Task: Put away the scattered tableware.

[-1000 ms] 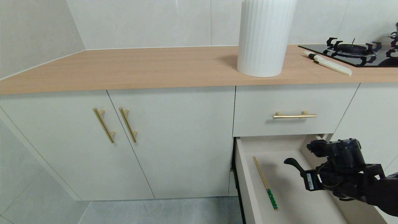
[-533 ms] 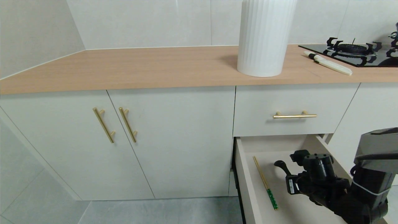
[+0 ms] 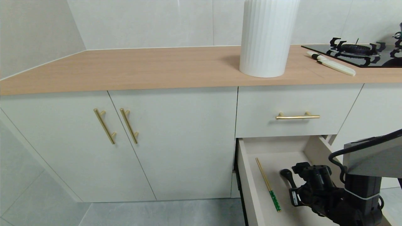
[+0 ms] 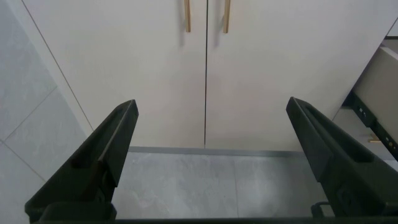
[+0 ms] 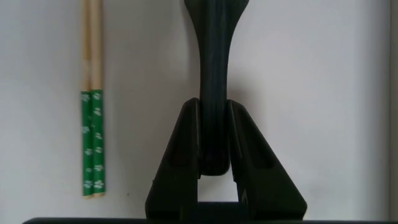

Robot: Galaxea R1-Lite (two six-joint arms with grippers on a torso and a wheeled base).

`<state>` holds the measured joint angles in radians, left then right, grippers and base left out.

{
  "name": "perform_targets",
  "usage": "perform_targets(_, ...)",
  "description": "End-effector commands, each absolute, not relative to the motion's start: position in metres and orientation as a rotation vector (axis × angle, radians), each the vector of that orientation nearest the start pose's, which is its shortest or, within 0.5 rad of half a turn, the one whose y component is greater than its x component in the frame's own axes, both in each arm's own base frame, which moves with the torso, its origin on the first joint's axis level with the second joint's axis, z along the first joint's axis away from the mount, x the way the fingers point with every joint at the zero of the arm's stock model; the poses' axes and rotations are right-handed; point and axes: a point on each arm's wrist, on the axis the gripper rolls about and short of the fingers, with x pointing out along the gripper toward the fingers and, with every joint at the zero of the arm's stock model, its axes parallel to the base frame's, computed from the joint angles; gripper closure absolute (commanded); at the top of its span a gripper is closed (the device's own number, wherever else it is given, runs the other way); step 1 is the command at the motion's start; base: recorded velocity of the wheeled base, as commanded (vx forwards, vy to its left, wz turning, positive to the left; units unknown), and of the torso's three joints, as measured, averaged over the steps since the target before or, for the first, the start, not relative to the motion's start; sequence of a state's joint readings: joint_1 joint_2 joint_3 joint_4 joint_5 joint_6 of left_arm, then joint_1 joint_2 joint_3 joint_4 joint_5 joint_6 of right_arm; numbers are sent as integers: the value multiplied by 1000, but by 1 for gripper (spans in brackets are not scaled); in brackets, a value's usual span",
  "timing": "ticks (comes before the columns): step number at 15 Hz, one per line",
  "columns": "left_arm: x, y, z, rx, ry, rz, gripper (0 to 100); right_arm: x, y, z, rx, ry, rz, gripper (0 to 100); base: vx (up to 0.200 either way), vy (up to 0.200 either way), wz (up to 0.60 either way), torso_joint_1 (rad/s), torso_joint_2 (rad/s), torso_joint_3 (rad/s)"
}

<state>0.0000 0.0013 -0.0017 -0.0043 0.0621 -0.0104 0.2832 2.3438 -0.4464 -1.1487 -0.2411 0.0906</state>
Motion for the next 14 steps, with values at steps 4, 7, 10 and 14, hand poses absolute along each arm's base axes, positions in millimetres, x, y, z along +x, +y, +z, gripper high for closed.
perform_targets(4,-23,1,76,-11,-5,63,0,291,77,-50,-108,736,0,100,0,0,0,0,0,0)
perform_targets(7,-23,1,76,-11,-5,63,0,291,77,-48,-104,721,1,100,0,0,0,0,0,0)
perform_targets(10,-23,1,76,-11,-5,63,0,292,77,-48,-103,718,1,100,0,0,0,0,0,0)
perform_targets(14,-23,1,76,-11,-5,63,0,292,77,-48,-103,714,-2,0,0,0,0,0,0,0)
